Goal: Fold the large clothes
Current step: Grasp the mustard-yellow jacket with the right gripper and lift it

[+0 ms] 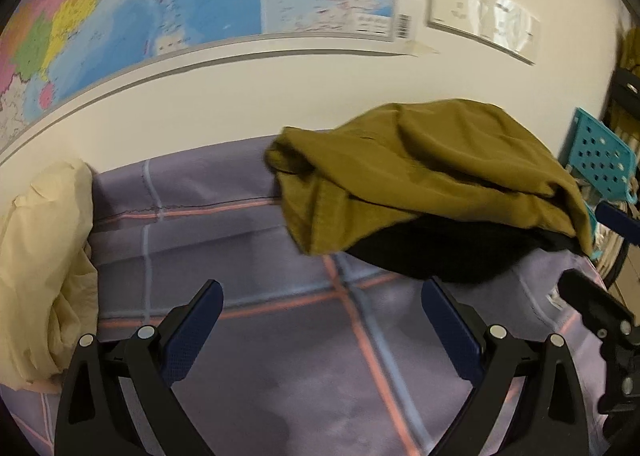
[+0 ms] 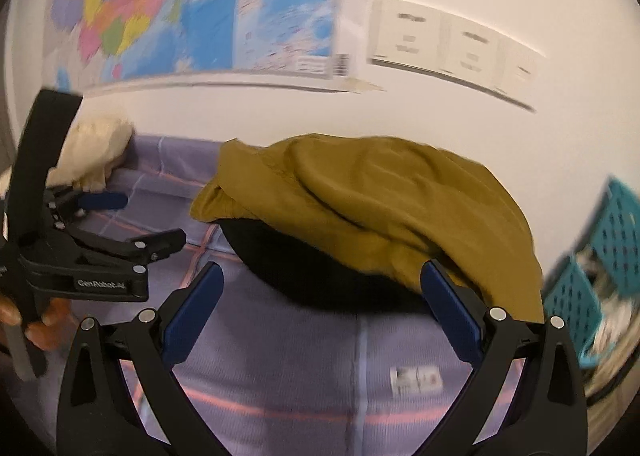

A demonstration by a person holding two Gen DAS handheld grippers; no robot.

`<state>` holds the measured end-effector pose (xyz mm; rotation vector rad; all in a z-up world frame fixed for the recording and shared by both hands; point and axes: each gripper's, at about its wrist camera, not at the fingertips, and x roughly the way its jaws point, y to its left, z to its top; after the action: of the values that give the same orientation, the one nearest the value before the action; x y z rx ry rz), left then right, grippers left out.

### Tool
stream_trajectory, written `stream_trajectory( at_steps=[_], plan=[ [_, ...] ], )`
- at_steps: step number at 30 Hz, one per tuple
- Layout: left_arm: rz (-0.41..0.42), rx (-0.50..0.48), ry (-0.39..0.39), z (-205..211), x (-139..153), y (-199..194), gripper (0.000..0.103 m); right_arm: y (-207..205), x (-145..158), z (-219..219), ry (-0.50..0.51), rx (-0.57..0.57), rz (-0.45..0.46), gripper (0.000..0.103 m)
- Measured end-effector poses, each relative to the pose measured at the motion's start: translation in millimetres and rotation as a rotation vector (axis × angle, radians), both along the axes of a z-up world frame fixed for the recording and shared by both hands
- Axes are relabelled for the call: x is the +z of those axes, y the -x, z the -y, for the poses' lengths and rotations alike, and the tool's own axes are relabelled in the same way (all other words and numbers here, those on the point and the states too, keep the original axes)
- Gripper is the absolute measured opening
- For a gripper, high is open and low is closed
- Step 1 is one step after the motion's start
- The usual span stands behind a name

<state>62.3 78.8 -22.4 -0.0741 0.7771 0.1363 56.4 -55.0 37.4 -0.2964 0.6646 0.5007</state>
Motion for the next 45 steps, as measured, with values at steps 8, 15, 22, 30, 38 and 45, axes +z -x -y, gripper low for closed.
stream_trajectory(
  at_steps=[8, 15, 22, 30, 38, 45],
  plan=[
    [-0.031, 0.063, 0.001, -30.2, -14.8, -17.1, 0.096, -55.3, -38.7, -66.1, 0.199, 0.165, -0.031, 0.077],
    [-0.068, 0.044, 0.014, -40.6, -28.1, -29.1, 0.096, -72.7, -21.6, -51.1, 0.172, 0.202, -0.071, 0.006],
    [-0.072, 0.010, 0.036, -44.6, -34.4, -46.2, 0.096, -83.9, 25.0, -18.1, 0.114, 0.128, -0.050, 0.030],
    [-0.084, -0.001, 0.046, -52.5, -42.0, -51.0, 0.096, -103.1, -22.6, -78.3, 0.355, 0.203, 0.033, 0.033],
    [0.025, -0.109, 0.089, -60.3, -28.5, -42.2, 0.096, -119.8, 110.4, 1.3, -0.011, 0.135, 0.009, 0.003],
    [0.186, -0.309, 0.057, -20.0, -5.8, -24.7, 0.096, -116.1, 168.5, 67.4, -0.120, 0.027, 0.008, 0.003]
  ],
)
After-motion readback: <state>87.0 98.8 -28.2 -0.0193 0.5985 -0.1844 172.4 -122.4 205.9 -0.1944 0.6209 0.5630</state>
